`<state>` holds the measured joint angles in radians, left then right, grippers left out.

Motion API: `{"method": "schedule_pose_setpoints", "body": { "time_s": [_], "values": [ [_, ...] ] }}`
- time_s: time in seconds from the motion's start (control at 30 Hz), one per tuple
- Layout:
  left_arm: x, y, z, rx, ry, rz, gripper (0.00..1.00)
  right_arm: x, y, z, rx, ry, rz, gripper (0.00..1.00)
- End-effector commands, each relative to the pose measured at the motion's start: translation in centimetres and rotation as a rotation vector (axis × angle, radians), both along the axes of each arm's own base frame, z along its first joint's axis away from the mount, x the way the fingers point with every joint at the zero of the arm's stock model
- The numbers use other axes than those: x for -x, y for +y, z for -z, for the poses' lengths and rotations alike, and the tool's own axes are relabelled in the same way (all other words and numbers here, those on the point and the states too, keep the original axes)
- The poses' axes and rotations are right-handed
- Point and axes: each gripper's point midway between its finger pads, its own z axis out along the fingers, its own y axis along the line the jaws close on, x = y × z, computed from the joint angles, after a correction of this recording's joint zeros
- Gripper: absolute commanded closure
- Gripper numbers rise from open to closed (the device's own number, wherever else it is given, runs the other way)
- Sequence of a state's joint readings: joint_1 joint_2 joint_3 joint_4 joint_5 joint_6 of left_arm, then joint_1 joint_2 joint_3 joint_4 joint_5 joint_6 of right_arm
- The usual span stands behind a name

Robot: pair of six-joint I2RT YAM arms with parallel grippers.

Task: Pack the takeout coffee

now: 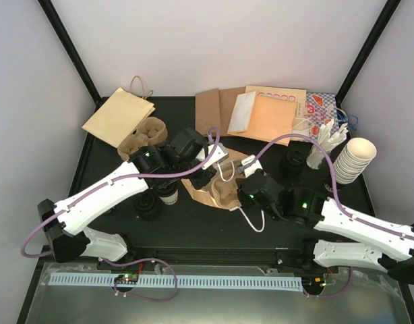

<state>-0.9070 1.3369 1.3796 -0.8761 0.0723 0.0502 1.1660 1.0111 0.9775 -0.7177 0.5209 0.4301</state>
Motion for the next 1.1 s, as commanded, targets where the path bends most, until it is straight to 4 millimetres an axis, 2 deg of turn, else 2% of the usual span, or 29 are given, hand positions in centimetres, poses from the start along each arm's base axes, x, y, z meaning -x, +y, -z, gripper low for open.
{"method": "schedule_pose_setpoints", "body": {
  "time_s": [0.0,0.07,0.5,0.77,1.07],
  "values": [
    [0.3,-0.4,-1.3,0.003,-0.008,0.010,0.98,-0.9,-1.7,-3.3,-0.160,-0.082,0.128,0.70],
    [0.4,-0.4,-1.3,0.005,-0.010,0.009,0.98,-1.0,-2.1,-3.7,-0.181,-0.099,0.145,0.70],
    [1.1,-0.1,-1.9,0.022,-0.007,0.016,0.98,-1.1,-3.2,-1.1,-0.076,-0.073,0.183,0.70],
    [1.2,0.0,-1.9,0.018,-0.007,0.020,0.98,-1.3,-3.7,-3.0,-0.197,-0.063,0.266,0.70],
    [1.4,-0.1,-1.7,0.019,0.004,0.026,0.98,-1.5,-2.6,-2.2,-0.223,-0.017,0.294,0.70]
  ]
}}
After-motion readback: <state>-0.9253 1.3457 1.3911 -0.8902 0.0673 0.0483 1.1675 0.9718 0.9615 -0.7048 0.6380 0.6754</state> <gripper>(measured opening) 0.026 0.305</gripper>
